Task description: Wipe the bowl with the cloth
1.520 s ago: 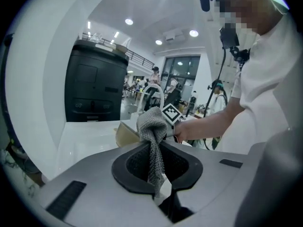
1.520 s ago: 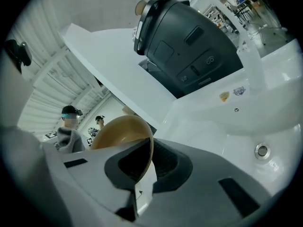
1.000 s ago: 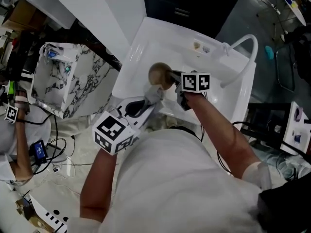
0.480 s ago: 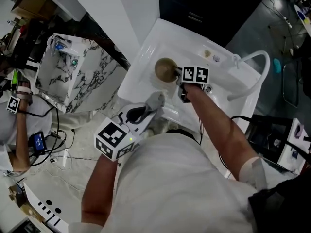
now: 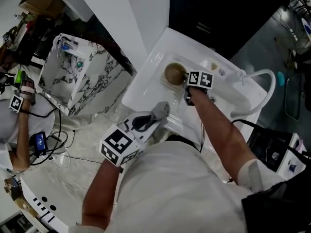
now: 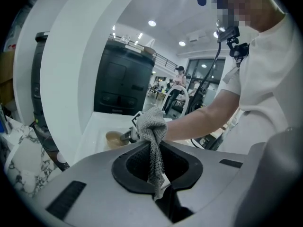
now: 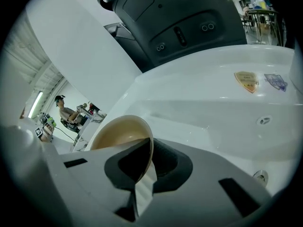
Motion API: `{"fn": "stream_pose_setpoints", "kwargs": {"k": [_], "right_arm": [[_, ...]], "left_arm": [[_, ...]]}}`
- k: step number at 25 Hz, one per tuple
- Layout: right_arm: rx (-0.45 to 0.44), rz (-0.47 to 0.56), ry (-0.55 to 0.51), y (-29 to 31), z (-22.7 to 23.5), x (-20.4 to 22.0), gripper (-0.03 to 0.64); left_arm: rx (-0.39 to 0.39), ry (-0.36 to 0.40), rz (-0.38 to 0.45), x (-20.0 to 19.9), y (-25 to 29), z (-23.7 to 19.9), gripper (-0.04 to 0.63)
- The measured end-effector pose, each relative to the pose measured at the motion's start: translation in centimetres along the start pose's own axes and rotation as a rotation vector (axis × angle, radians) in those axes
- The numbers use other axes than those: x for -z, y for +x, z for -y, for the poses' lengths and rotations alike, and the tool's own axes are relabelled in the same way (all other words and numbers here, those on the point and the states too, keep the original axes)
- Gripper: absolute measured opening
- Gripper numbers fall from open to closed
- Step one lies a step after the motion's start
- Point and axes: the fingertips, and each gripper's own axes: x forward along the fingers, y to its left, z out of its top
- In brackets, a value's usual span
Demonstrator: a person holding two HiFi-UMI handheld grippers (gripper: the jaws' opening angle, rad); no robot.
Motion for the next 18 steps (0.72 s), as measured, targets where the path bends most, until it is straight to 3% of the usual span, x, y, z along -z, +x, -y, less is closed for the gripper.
{"fn": "stream_pose_setpoints", "kwargs": {"k": [11,18], "right_arm": [[0.079,0.001,0.001,2.6,2.6,-2.8,0.021],[0.057,0.014,0.026,3.0,2.5,-3.1,0.021]], "left_arm": [[-0.012,-0.030,0.003,0.5,-0.7,-1.5,0.035],[-0.006,-0.035,0.012,0.5,-0.9,-1.7,0.035]]}}
